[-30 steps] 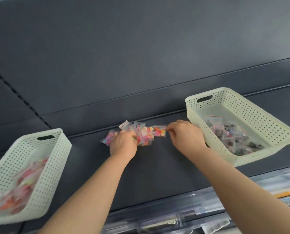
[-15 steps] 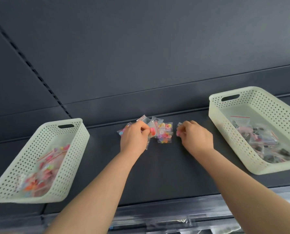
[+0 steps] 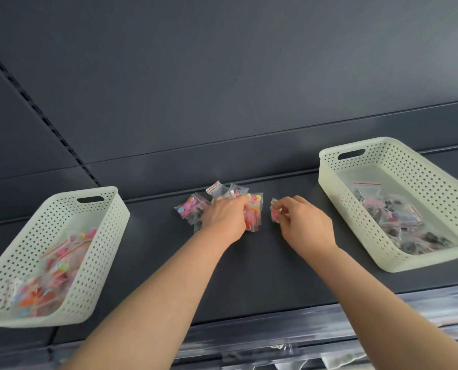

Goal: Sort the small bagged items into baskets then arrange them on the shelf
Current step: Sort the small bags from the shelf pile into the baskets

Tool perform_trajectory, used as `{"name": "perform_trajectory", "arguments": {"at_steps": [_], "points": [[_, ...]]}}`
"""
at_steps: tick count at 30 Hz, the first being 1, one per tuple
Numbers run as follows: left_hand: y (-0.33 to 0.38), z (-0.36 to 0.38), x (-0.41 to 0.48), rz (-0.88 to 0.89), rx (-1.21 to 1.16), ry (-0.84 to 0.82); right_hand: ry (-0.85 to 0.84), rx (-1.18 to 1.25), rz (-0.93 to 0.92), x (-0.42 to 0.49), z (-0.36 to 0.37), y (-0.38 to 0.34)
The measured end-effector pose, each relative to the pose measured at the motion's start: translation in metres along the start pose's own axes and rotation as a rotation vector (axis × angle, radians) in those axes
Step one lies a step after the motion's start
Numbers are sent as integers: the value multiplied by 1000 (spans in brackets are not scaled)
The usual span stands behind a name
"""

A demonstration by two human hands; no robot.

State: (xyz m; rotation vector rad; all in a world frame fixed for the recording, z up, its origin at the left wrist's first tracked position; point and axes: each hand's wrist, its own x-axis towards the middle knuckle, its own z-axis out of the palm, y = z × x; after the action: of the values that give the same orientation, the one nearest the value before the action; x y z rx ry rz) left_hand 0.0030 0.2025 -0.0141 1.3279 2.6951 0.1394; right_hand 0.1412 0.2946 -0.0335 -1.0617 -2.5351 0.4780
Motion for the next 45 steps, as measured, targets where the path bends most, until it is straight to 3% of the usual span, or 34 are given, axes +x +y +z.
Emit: {"name": "perform_trajectory", "arguments": {"at_steps": [7, 15, 21, 24, 26, 33, 41, 45], "points": [[-35, -39, -26, -175, -306, 323, 75, 94, -106, 8, -6, -43], [-179, -84, -107, -557, -340, 526, -40, 246, -441, -2, 38, -185], [-259, -88, -164, -677, -368, 465, -81, 364, -624, -9, 63, -286], [-270, -86, -171, -631, -390, 505, -213, 258, -658, -10, 75, -307], [-269, -85, -169, -590, -400, 514, -238, 203, -645, -12, 80, -304], [-229, -83, -122, -360, -384, 438, -77, 134, -446, -6, 73, -231], [-144, -47, -55, -129, -325, 140, -36, 4, -113, -18, 48, -126], [-121, -28, -38, -93, -292, 114, -2, -38, -12, -22, 32, -93]]}}
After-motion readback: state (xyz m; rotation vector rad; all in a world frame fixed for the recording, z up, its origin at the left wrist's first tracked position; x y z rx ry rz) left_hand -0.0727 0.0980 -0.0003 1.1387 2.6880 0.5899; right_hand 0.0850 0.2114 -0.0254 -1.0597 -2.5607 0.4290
